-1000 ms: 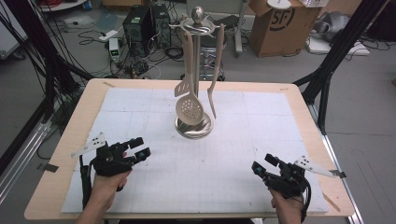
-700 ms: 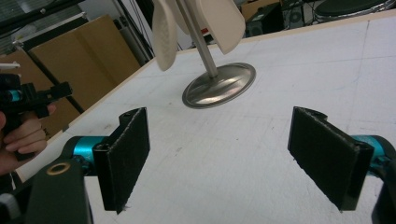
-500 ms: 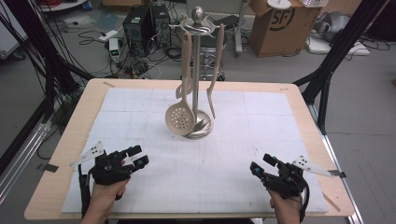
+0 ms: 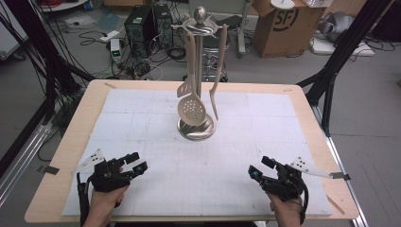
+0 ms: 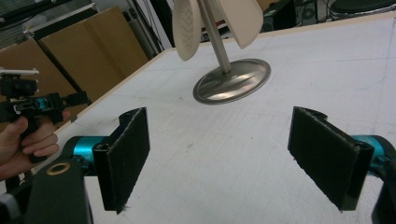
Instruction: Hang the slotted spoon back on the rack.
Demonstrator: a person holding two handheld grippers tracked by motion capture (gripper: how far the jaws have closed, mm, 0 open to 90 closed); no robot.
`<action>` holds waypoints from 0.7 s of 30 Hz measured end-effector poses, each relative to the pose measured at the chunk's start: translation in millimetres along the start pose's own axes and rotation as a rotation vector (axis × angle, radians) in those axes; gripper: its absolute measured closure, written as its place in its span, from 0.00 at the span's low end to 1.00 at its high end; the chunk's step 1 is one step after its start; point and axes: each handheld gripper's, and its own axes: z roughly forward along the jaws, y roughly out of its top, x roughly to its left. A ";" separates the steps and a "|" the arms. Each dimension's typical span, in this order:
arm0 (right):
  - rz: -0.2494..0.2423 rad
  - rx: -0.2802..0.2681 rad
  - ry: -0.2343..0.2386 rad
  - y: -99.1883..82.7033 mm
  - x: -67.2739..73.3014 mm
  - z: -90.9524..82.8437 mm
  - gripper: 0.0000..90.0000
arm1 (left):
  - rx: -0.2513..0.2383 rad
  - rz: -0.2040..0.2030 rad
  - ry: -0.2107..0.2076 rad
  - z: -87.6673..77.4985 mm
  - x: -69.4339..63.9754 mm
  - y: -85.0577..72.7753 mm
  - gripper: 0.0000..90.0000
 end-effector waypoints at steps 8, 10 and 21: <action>-0.003 0.005 -0.002 -1.0 -1.5 2.8 0.22 | 0.025 -0.014 0.002 0.6 1.8 -4.6 0.34; -0.001 0.016 0.002 -1.7 -1.4 5.1 0.22 | 0.037 -0.002 0.021 1.0 2.1 -6.2 0.34; -0.009 0.037 0.012 -2.9 1.1 11.9 0.22 | 0.041 -0.003 0.014 0.0 0.9 -7.3 0.34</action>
